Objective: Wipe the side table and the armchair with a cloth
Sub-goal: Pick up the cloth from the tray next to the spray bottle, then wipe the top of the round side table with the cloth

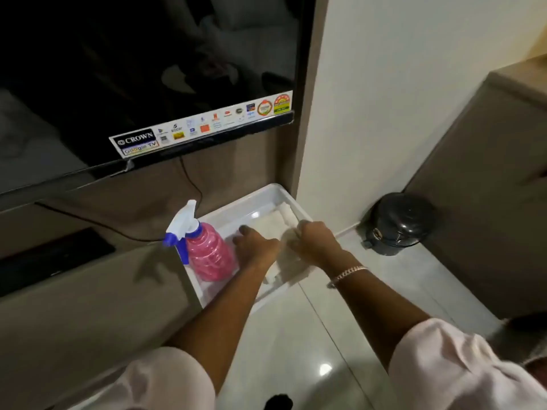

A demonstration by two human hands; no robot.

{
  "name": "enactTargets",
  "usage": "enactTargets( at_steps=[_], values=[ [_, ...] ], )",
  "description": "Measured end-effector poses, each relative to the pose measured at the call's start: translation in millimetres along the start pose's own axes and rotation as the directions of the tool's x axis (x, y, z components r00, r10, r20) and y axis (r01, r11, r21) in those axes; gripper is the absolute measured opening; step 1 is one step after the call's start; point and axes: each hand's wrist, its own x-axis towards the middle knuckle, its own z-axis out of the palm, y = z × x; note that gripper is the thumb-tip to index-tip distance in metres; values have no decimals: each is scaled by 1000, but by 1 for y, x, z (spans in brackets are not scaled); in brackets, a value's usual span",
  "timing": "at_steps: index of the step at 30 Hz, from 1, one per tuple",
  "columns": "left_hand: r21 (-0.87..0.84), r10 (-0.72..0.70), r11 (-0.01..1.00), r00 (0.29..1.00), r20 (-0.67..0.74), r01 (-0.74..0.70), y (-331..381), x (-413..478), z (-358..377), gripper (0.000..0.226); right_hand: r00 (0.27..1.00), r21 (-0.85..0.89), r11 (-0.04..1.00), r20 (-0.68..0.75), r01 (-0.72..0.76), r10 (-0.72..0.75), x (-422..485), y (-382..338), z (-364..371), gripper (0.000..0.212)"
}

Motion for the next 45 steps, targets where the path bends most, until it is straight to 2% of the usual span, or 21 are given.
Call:
enactTargets(
  at_steps=[3, 6, 9, 11, 13, 15, 17, 19, 22, 25, 28, 32, 35, 37, 38, 40, 43, 45],
  values=[
    [-281, -189, 941, 982, 29, 190, -3, 9, 5, 82, 998, 16, 998, -21, -60, 60, 6, -7, 9, 33],
    [-502, -196, 830, 970, 144, 243, -11, 14, 7, 71, 987, 107, 981, 6, -162, 162, 5, -7, 10, 38],
    [-717, -56, 674, 981, 188, 176, -12, 9, 0, 54, 984, 260, 956, -78, -137, 162, -4, 1, 6, 35],
    [-790, 71, 599, 975, 211, 128, -2, -2, -6, 49, 972, 382, 922, -189, -59, 140, -21, 7, -4, 37],
    [-832, 209, 544, 944, 255, 105, 12, -18, -7, 49, 941, 534, 846, -292, 13, 170, -42, 18, -21, 40],
    [-840, 345, 534, 883, 317, 93, 28, -39, 1, 52, 910, 672, 738, -344, 68, 230, -66, 35, -43, 36],
    [-830, 444, 552, 813, 377, 84, 44, -69, 18, 61, 886, 731, 675, -376, 102, 273, -95, 59, -66, 30],
    [-819, 500, 569, 759, 416, 75, 56, -104, 42, 66, 870, 755, 648, -384, 104, 308, -131, 92, -90, 27],
    [-790, 564, 612, 690, 455, 20, 65, -169, 86, 73, 855, 780, 614, -394, 117, 338, -201, 148, -121, 38],
    [-738, 591, 673, 627, 507, -38, 65, -250, 137, 73, 810, 741, 663, -453, 110, 372, -284, 207, -135, 37],
    [-704, 603, 710, 512, 612, 6, 58, -333, 192, 70, 730, 717, 695, -500, 46, 467, -367, 267, -138, 32],
    [-605, 564, 789, 270, 780, 101, 38, -429, 262, 66, 610, 762, 643, -475, -75, 634, -468, 341, -134, 24],
    [-461, 448, 866, 109, 888, 193, 16, -485, 313, 65, 466, 822, 557, -450, -118, 762, -537, 381, -119, 19],
    [-375, 375, 917, 22, 927, 137, -3, -520, 351, 66, 333, 854, 498, -432, -148, 838, -580, 403, -102, 19],
    [-349, 351, 933, -3, 937, 85, -13, -538, 370, 67, 252, 865, 476, -431, -157, 867, -602, 414, -91, 19],
    [-320, 320, 948, -2, 948, 1, -38, -577, 406, 65, 131, 881, 431, -412, -195, 902, -643, 434, -70, 18],
    [-265, 270, 957, 26, 963, -116, -81, -638, 446, 60, 8, 886, 363, -377, -289, 926, -703, 463, -42, 17],
    [-232, 241, 954, 26, 970, -191, -111, -677, 471, 60, -44, 864, 330, -373, -381, 927, -744, 484, -25, 16]
  ],
)
